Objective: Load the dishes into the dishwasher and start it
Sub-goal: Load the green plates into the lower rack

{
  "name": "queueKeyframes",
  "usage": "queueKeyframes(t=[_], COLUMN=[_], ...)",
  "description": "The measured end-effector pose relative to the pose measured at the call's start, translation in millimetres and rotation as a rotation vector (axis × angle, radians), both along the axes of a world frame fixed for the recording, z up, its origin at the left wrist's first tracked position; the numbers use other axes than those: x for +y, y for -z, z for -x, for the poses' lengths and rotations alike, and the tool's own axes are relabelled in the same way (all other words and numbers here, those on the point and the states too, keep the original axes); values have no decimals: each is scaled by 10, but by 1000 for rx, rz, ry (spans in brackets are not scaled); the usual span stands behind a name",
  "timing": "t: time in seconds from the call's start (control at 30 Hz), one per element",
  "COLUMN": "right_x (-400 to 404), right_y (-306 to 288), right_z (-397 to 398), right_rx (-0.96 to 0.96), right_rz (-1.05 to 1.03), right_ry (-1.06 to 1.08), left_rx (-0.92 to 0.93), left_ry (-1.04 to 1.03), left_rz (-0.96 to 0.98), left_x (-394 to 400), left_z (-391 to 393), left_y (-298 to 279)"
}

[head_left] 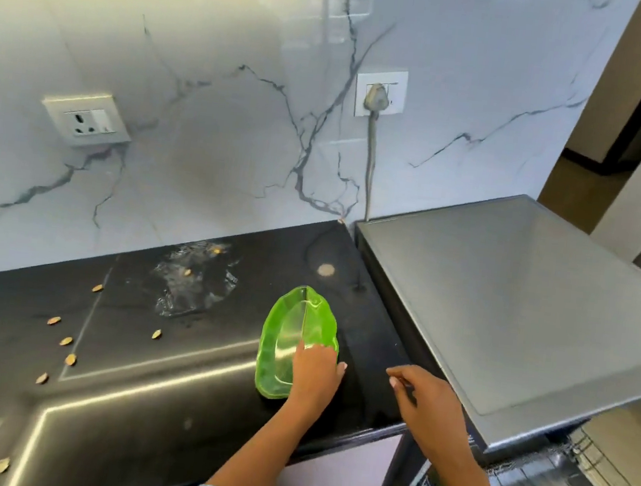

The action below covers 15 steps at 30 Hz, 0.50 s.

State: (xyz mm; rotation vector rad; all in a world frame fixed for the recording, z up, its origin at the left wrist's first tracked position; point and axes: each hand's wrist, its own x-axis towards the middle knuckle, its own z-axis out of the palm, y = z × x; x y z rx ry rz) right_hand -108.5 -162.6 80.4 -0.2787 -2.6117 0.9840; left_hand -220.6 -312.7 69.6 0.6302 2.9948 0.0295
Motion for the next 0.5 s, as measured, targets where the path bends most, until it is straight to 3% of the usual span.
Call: queueKeyframes(t=[0.2, 0.3, 0.5], right_x=[113, 85, -174], right_y=[106, 119, 0], right_z=[-92, -99, 96], right_rx=[-98, -68, 169], right_rz=[14, -16, -169], right_ry=[0, -41, -236], left_rx=[-27, 96, 502], left_ry=[4, 74, 203], left_rz=[-18, -133, -297], left_x=[-147, -447, -932], left_z=[-28, -67, -77], left_y=[48, 57, -155])
